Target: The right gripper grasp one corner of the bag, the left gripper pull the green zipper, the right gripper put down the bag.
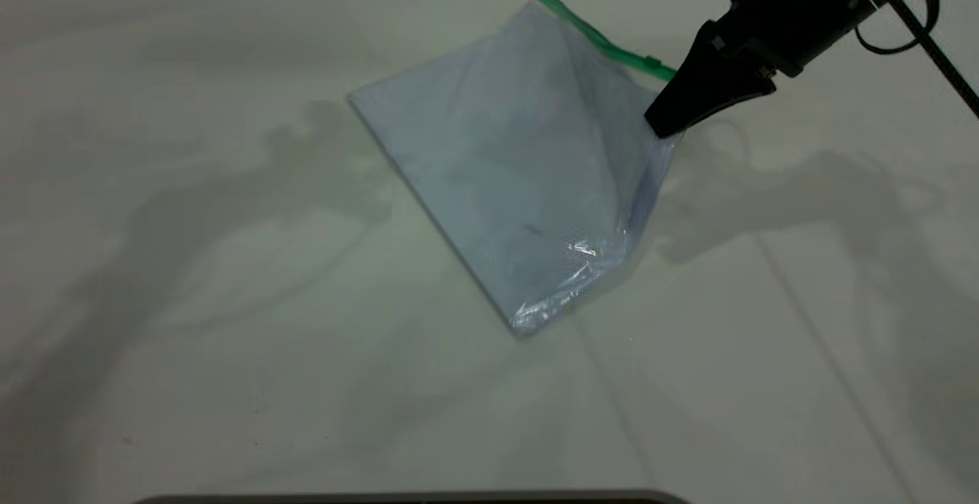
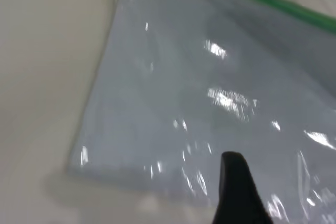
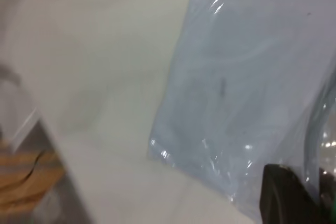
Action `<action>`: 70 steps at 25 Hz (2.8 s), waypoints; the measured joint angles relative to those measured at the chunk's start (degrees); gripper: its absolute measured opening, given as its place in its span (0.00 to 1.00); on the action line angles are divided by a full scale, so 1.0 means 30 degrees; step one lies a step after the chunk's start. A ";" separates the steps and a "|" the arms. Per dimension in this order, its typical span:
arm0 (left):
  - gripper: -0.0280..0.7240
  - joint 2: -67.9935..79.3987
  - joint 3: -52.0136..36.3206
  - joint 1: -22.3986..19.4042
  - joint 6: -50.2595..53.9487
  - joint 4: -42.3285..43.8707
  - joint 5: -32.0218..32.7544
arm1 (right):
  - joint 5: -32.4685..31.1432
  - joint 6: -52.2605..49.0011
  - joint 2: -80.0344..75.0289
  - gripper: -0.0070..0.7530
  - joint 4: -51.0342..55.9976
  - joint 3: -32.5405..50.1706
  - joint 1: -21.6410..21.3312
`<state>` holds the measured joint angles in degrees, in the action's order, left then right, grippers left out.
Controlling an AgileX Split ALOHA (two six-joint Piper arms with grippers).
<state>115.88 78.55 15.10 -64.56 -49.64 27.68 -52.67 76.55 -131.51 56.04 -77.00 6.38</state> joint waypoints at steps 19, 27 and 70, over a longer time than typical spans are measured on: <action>0.72 0.4287 0.4169 0.2863 -0.3002 -0.0014 0.1353 | 0.1817 0.2019 0.0041 0.05 0.0816 -0.1176 0.0495; 0.72 0.5743 0.6168 0.3754 -0.5218 -0.0633 0.2381 | 0.1544 0.2604 0.0041 0.05 0.1036 -0.1518 0.1779; 0.29 0.7117 0.7085 0.3754 -0.7337 -0.1797 0.3451 | 0.1281 0.2993 0.0041 0.05 0.0986 -0.1518 0.2031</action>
<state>137.23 99.80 26.37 -86.57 -55.04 38.03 -48.82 85.53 -131.39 59.00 -81.55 12.47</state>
